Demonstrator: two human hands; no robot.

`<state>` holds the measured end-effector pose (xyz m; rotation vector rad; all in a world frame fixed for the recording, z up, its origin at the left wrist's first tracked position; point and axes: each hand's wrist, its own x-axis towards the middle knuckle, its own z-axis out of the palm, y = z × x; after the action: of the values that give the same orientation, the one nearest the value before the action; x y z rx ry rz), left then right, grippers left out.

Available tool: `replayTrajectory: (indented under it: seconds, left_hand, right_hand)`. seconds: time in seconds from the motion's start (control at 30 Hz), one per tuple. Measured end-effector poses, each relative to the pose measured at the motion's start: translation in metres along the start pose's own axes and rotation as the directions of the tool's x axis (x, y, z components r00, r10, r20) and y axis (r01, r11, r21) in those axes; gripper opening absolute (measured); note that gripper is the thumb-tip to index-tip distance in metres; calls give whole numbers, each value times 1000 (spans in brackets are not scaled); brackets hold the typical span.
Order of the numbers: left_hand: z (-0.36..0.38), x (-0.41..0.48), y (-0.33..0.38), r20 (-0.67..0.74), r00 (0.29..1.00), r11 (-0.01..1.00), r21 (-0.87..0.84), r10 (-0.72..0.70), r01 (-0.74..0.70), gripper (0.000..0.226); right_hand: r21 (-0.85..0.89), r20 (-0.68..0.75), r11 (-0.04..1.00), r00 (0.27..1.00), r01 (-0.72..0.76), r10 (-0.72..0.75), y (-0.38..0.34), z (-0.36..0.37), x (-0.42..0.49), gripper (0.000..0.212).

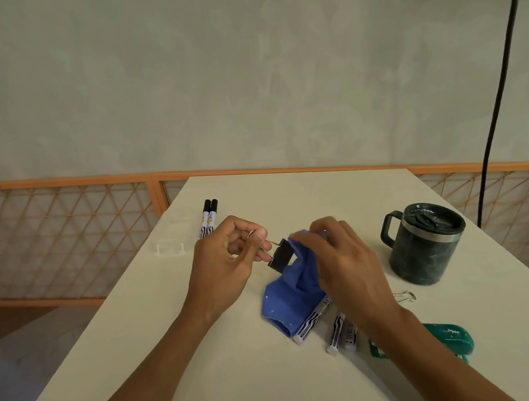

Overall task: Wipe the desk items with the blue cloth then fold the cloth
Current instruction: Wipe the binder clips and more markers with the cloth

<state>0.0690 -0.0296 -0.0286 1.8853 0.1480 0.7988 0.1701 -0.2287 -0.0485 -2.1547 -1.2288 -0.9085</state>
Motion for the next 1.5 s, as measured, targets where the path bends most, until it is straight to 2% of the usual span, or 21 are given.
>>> replayTrajectory:
  seconds: [0.1, 0.2, 0.3, 0.43, 0.57, 0.67, 0.77, 0.87, 0.93, 1.03, 1.13, 1.27, 1.4, 1.5]
  left_hand:
    - [0, 1, 1, -34, 999, 998, -53, -17, 15, 12]
    - [0, 2, 2, -54, 996, 989, -140, -64, 56, 16]
    - [3, 2, 2, -38, 990, 959, -259, -134, 120, 17]
    - [8, -1, 5, 60, 975, 878, -425, -216, 221, 18]
    - [7, 0, 1, 179, 950, 810, -496, -257, 313, 22]
    - [4, 1, -2, 210, 948, 855, -417, -240, 309, 20]
    - [3, 0, -4, 173, 980, 980, -151, -102, 129, 15]
    - [2, -2, -6, 91, 995, 998, 53, 37, -42, 19]
    - [2, -2, -8, 83, 995, 995, 75, 54, -60, 24]
    - [6, -2, -9, 131, 988, 994, -64, -78, 87, 21]
    - [8, -2, -9, 167, 976, 974, -153, -144, 170, 16]
    - [6, 1, -4, 151, 968, 952, -201, -201, 229, 14]
    - [1, 2, -2, 118, 972, 954, -197, -204, 225, 11]
    - [1, 0, -1, 128, 974, 958, -198, -185, 208, 9]
  right_hand:
    - [109, -48, 986, 990, -128, 134, 5, -1, -3, 33]
    - [235, -81, 955, 976, -179, 203, 1, -4, -1, 22]
    - [347, -31, 899, 954, -268, 297, -10, -6, 1, 15]
    - [521, 122, 728, 883, -446, 454, -18, -2, -1, 19]
    - [629, 248, 553, 815, -546, 524, -18, -1, -1, 17]
    - [679, 302, 452, 782, -578, 546, -17, -2, 0, 12]
    - [676, 297, 437, 762, -593, 575, -15, -2, 2, 9]
    - [679, 274, 435, 753, -592, 598, -14, -3, 3, 9]
    - [721, 280, 382, 747, -579, 603, -14, -4, 4, 10]
    - [799, 352, 225, 737, -557, 577, -20, -7, 8, 15]
    - [782, 394, 228, 744, -580, 540, -21, -6, 8, 20]
    - [795, 380, 220, 747, -565, 545, -15, -10, 8, 19]
    - [788, 392, 262, 783, -557, 483, -20, -10, 6, 26]
    - [779, 330, 300, 768, -550, 549, -20, -7, 5, 20]
